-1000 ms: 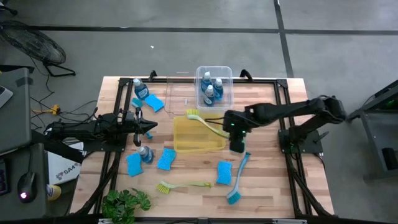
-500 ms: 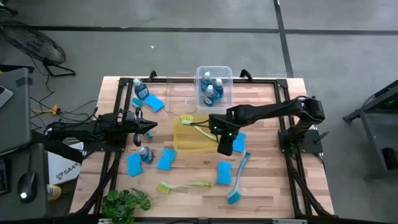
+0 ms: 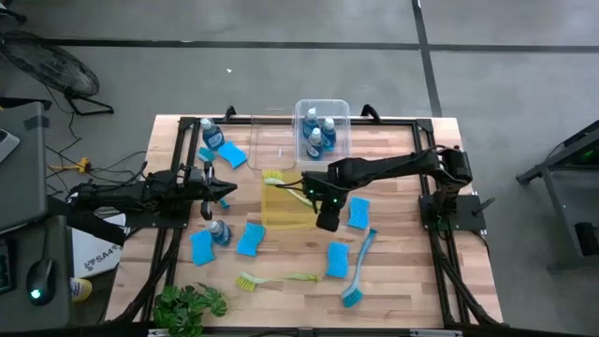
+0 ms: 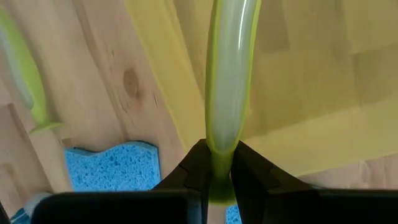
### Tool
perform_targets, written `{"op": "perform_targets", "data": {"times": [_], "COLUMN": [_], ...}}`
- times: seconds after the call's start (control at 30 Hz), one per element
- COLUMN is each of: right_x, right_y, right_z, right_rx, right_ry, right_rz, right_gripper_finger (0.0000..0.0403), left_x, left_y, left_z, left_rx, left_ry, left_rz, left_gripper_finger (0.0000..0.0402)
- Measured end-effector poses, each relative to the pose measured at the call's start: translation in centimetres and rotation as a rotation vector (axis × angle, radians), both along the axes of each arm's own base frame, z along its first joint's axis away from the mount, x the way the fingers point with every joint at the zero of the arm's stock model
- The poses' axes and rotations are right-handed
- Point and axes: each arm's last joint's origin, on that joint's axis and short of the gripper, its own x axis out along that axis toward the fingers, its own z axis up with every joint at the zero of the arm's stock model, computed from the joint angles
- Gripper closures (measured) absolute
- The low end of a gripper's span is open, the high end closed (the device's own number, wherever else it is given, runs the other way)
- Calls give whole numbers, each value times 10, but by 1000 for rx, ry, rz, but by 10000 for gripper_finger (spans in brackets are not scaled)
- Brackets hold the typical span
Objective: Pick & Place Kitchen Sink Supplies
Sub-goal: Put the yellow toilet brush into the yellow bin
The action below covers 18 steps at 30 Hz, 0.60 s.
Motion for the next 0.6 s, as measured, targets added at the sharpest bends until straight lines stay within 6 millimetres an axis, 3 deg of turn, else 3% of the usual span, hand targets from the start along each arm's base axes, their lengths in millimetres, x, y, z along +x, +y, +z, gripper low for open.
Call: {"op": "perform_targets", "data": {"times": [0.6], "right_x": [6], "right_y": [-2], "right_z": [-21], "right_rx": [-39], "right_ry": [56], "right_rz": [1], "right_gripper_finger": [354], "left_x": [0], "left_y": [0], "left_z": [0], "left_rx": [0], "left_ry": [0], "left_rz": [0], "left_gripper_finger": [400]}}
